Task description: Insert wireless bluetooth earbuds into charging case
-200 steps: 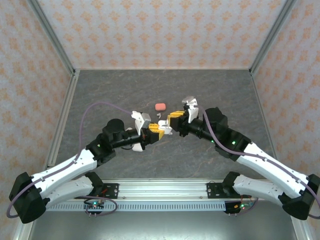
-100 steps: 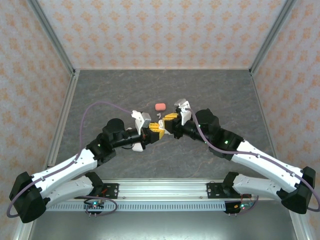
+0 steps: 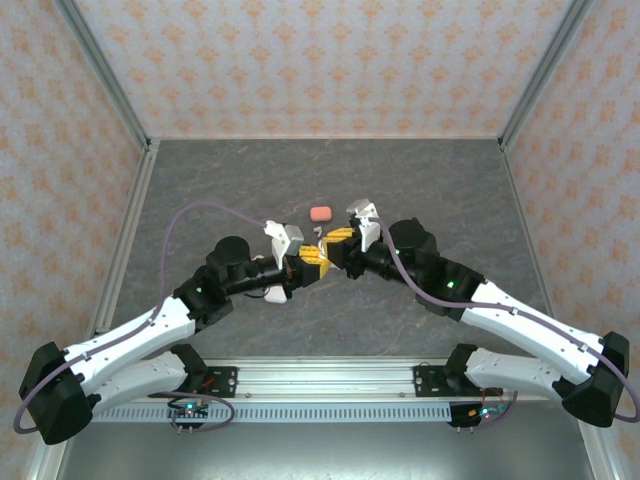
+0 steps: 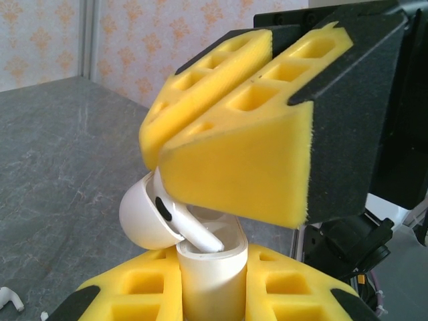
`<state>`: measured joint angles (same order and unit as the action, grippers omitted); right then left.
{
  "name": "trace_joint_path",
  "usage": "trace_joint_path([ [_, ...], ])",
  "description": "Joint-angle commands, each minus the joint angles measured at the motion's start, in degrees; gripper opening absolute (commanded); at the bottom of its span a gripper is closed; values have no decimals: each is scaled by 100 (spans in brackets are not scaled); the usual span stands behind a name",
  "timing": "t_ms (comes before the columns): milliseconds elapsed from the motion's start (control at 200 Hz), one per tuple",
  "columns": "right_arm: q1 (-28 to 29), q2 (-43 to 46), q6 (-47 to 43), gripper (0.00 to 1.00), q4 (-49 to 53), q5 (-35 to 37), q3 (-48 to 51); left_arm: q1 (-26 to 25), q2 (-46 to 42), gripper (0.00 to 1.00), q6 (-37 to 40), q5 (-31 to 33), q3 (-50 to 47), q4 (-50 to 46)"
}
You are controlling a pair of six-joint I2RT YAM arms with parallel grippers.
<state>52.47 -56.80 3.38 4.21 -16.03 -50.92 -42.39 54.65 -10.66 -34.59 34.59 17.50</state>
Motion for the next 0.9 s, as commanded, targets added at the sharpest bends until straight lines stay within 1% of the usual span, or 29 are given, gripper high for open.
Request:
trace_joint_path([
  [0,43,10,117,20,-192,-282,104,-36,-10,0,8,3,195,287],
  [165,44,45,235,21,-94,-366,117,-38,-17,0,21,22,192,263],
  [280,44,113,407,26,69,-274,50,-41,-42,0,37,22,189,254],
  [350,44,159,518,30,227,-128,-56,-41,-57,0,46,22,180,254],
  [435,40,233,625,39,467,80,-237,-41,-73,0,66,1,155,261],
  [535,-37,397,758,46,628,111,-415,-41,-95,0,75,-4,136,263],
  [621,-280,578,984,50,678,-24,-512,-36,-126,0,99,5,95,272],
  [701,-638,710,1197,52,821,-195,-591,-41,-172,0,108,7,50,281],
  [891,-1393,650,1441,54,1734,-115,-643,-41,-407,0,230,164,-22,-25],
])
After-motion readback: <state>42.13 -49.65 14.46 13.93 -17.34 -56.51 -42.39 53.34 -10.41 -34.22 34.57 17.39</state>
